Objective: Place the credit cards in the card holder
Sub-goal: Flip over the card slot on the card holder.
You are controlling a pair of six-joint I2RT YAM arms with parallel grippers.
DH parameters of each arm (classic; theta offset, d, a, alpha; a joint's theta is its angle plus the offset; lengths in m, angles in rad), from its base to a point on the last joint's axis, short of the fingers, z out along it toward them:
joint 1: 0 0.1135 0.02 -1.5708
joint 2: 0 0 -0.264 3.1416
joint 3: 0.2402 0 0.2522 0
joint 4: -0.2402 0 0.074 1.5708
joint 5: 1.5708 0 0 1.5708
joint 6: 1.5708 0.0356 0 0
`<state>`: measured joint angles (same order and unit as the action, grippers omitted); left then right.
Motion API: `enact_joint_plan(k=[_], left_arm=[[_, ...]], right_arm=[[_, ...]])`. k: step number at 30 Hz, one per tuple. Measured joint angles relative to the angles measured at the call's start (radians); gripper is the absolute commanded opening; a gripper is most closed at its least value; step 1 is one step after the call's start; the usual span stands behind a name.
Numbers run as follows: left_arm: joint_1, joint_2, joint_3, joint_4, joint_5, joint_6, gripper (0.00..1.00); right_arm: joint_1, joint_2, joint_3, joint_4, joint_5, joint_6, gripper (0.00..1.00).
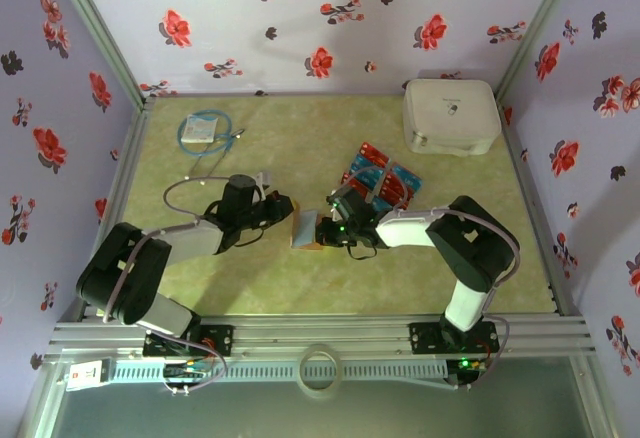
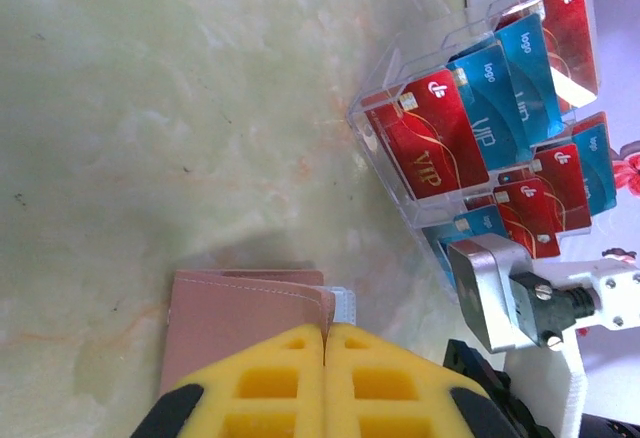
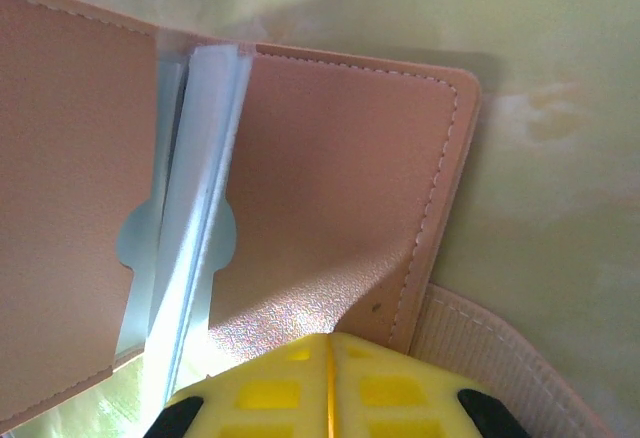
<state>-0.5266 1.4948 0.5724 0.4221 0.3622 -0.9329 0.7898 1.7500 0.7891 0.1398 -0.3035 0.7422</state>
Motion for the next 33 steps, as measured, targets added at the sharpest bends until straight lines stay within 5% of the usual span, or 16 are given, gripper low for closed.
enact_joint_plan(k=[20,28,33], left_arm=[[0.035,-0.042,-0.002,-0.145,-0.048,0.106,0.00],[0.037,-0.042,0.036,-0.285,-0.069,0.206,0.52],[0.037,-0.048,0.097,-0.415,-0.111,0.287,0.61]], right_arm=[[-0.019,-0.244,0.101,-0.312,0.065,-0.071,0.11],[-0.003,-0.090,0.159,-0.306,0.065,-0.089,0.08],[-0.006,-0.050,0.141,-0.283,0.067,-0.089,0.08]])
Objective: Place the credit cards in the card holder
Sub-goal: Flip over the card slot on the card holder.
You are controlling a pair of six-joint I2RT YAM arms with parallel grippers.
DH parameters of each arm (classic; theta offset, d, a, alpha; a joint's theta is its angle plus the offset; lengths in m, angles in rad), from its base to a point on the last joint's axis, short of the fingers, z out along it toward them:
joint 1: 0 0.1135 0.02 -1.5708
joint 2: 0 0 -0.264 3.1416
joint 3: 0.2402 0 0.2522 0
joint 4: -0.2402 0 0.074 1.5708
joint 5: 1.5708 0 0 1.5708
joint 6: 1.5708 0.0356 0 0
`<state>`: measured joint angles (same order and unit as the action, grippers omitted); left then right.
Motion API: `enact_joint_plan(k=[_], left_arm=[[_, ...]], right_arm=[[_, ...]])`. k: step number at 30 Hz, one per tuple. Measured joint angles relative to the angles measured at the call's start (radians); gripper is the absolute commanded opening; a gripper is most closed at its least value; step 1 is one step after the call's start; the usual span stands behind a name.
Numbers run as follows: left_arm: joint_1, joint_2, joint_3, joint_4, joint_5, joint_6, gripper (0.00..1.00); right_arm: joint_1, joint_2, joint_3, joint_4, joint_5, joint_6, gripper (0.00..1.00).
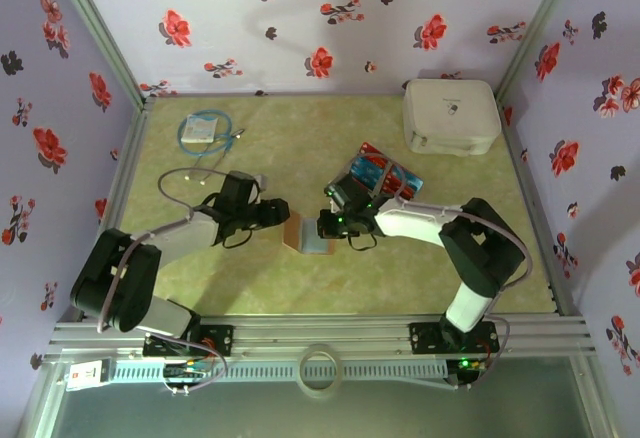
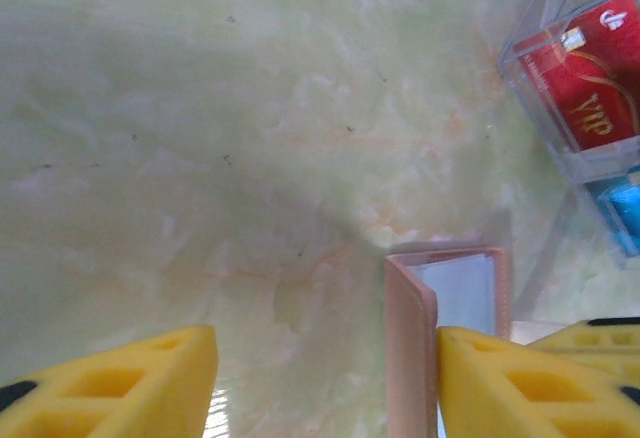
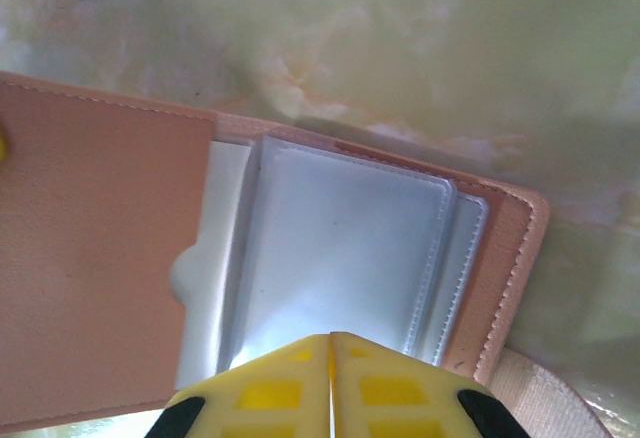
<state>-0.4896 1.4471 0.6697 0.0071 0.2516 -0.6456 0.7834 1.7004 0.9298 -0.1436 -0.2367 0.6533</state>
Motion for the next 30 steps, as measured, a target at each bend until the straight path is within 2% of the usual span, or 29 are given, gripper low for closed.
enact_joint_plan(k=[10,22,26,30], left_arm=[[-0.035,0.012,0.065,-0.219,-0.151,0.121,0.61],[-0.105,0.106,0.095,-0.295,-0.295,0.170,0.63],[-0.113,0.126,0.117,-0.318,-0.319,0.179,0.65],[-0.116,0.138,0.137,-0.338,-0.322,0.183,0.69]], right_arm=[[-0.016,0.006,-0.070,0.045,0.005,0.002,0.07],[-0.018,0.011,-0.090,0.106,0.005,0.011,0.06],[-0.018,0.011,-0.090,0.106,0.005,0.011,0.08],[-0.018,0.011,-0.078,0.088,0.005,0.009,0.16]])
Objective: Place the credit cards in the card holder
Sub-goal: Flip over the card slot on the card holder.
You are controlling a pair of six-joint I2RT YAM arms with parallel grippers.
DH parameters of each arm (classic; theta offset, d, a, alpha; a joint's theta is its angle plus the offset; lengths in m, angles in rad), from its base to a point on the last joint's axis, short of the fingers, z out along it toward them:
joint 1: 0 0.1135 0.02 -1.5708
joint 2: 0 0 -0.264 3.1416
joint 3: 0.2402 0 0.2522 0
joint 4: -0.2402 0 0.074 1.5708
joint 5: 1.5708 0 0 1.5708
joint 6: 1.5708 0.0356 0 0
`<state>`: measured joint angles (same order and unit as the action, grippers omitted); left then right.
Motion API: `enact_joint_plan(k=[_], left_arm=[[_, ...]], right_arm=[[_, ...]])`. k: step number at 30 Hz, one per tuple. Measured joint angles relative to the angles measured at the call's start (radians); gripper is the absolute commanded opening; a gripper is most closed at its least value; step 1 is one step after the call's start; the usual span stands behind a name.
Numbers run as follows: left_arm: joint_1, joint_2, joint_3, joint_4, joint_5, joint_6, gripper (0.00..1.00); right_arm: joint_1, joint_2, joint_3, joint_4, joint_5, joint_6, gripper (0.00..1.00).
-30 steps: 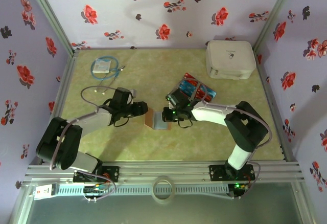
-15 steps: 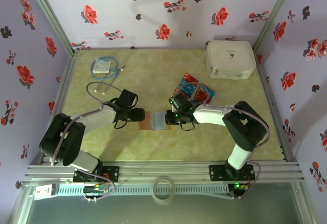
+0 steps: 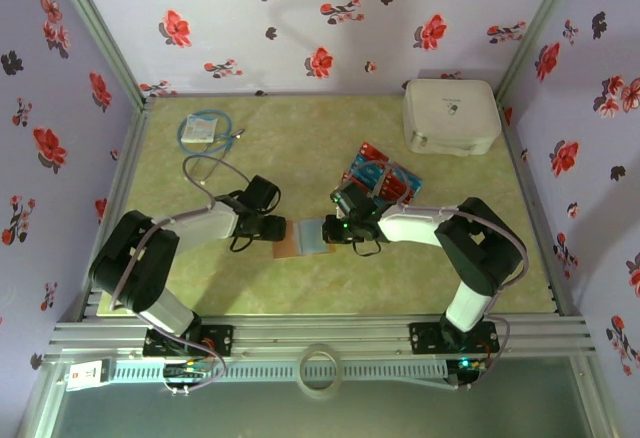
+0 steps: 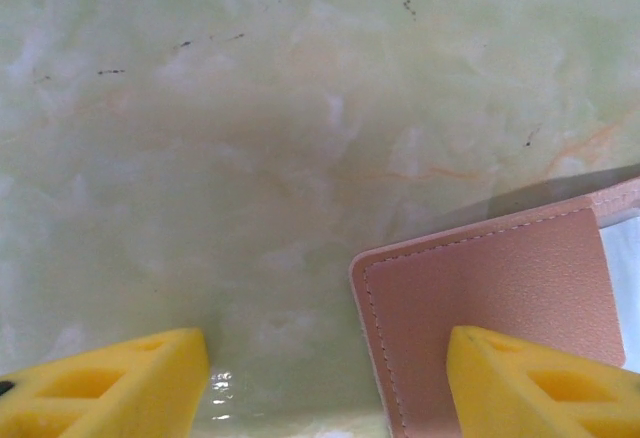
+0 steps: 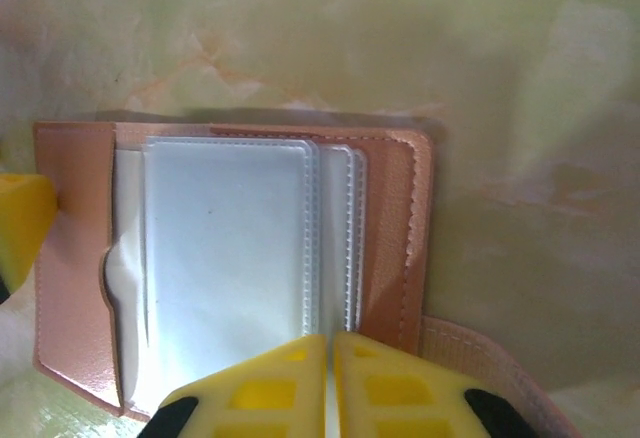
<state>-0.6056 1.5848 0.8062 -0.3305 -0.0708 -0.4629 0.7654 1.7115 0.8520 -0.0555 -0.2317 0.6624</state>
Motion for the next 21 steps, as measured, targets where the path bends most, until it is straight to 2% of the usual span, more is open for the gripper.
enact_joint_plan(k=[7,18,21], left_arm=[[0.007,0.013,0.050,-0.004,-0.016,0.004,0.73],[0.022,0.005,0.216,-0.093,-0.008,0.024,0.88],[0.022,-0.015,0.239,-0.127,0.008,0.012,0.90]], right_arm=[[0.000,-0.016,0.068,-0.084,0.001,-0.019,0.29],[0.000,-0.084,0.162,-0.206,-0.004,-0.064,0.42],[-0.001,-0.105,0.176,-0.249,-0.003,-0.077,0.43]])
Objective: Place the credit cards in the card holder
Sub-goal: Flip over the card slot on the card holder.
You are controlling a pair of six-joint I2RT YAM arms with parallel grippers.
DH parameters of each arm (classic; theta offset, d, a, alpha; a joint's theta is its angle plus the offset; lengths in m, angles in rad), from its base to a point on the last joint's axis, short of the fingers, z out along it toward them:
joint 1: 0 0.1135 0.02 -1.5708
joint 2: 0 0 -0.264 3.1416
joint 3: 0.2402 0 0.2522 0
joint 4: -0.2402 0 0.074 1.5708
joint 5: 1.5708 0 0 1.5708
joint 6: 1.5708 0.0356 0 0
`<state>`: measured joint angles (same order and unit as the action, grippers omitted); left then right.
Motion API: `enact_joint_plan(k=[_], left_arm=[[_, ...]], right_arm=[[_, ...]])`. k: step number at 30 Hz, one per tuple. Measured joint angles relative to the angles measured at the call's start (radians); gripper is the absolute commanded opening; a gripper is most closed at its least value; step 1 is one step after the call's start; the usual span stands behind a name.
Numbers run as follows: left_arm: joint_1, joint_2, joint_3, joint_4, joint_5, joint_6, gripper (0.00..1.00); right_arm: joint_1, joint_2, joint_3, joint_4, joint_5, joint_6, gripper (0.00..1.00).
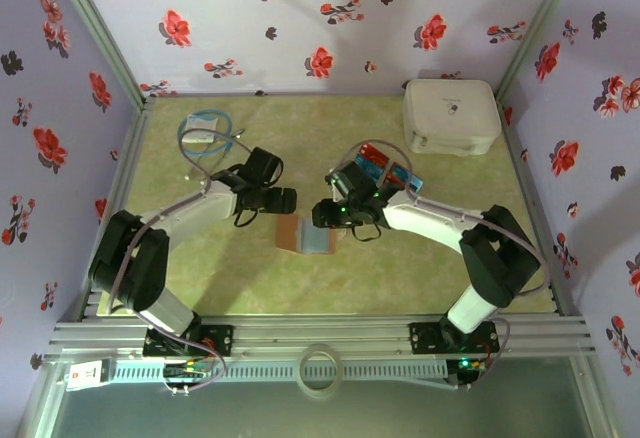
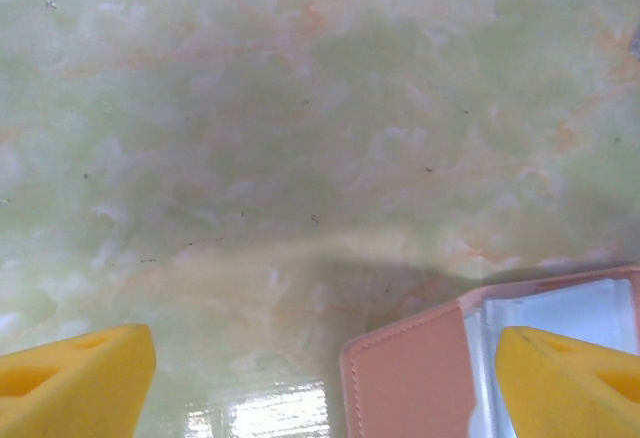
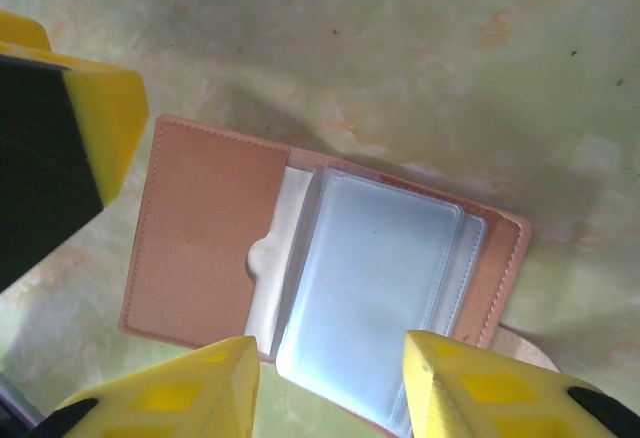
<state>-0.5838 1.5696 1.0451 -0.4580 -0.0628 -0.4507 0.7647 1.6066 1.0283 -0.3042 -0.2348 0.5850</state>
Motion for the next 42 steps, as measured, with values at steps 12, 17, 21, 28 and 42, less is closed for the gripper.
enact_joint_plan(k=[12,17,21,28,42], left_arm=[[-0.030,-0.225,-0.177,0.108,0.163,-0.206,0.90],[-0.079,-0.256,-0.283,0.213,0.199,-0.294,0.89],[-0.086,-0.248,-0.288,0.277,0.213,-0.327,0.88],[-0.086,-0.146,-0.259,0.331,0.214,-0.325,0.85],[-0.107,-0.130,-0.130,0.152,0.087,-0.188,0.65]], right_arm=[[-0.012,-0.077,-0.065,-0.045,0.019,-0.009,0.42],[-0.014,-0.086,-0.134,-0.006,0.019,0.010,0.41],[-0.025,-0.087,-0.157,0.022,0.018,0.023,0.40],[-0.062,-0.089,-0.159,0.069,0.009,0.027,0.39],[-0.080,-0.084,-0.149,0.098,-0.031,0.028,0.35]])
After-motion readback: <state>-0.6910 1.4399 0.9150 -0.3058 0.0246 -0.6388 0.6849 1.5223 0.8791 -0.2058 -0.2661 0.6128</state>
